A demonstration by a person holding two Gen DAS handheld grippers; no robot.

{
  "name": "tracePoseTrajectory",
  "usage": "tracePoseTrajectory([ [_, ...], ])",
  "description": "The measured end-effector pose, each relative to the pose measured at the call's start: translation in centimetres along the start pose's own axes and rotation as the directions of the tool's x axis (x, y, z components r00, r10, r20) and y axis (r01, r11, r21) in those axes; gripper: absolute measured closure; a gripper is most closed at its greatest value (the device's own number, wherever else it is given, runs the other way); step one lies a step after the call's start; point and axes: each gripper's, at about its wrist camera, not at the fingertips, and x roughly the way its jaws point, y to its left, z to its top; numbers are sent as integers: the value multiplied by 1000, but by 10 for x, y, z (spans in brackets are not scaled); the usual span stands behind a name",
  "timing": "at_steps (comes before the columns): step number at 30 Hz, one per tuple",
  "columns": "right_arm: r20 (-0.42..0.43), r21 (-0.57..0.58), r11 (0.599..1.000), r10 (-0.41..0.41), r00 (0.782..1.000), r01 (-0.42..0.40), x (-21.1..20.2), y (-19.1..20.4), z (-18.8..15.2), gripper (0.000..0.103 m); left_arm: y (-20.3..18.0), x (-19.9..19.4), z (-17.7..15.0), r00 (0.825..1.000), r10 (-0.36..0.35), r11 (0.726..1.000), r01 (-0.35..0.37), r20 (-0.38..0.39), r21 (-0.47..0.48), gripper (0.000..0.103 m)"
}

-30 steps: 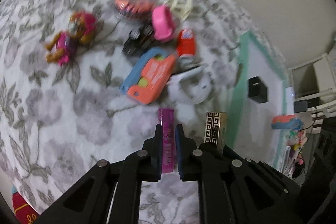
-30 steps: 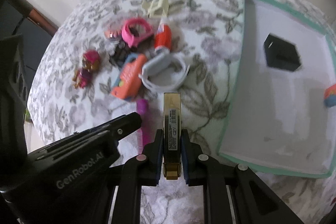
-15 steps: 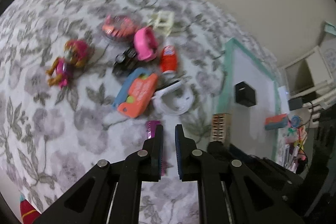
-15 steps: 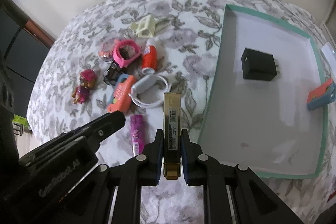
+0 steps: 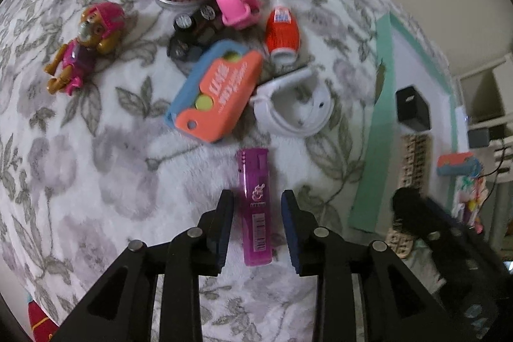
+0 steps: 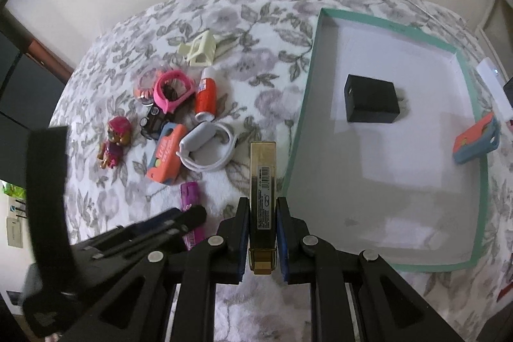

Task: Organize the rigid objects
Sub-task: 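Grasp the pink lighter with the left tool while the right tool holds the harmonica, then carry the pink lighter and gold harmonica into the white tray and release them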

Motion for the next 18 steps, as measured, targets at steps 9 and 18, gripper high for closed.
tracePoseTrajectory([
  [9, 2, 4, 1000, -5, 1000, 5, -1, -1, 0, 86, -46, 11, -16, 969, 239, 943, -245, 56, 224, 74],
  [18, -8, 16, 1000, 6, 1000, -6, 2, -3, -1, 86, -21, -1, -14, 990, 135, 977, -138, 29, 164, 83],
])
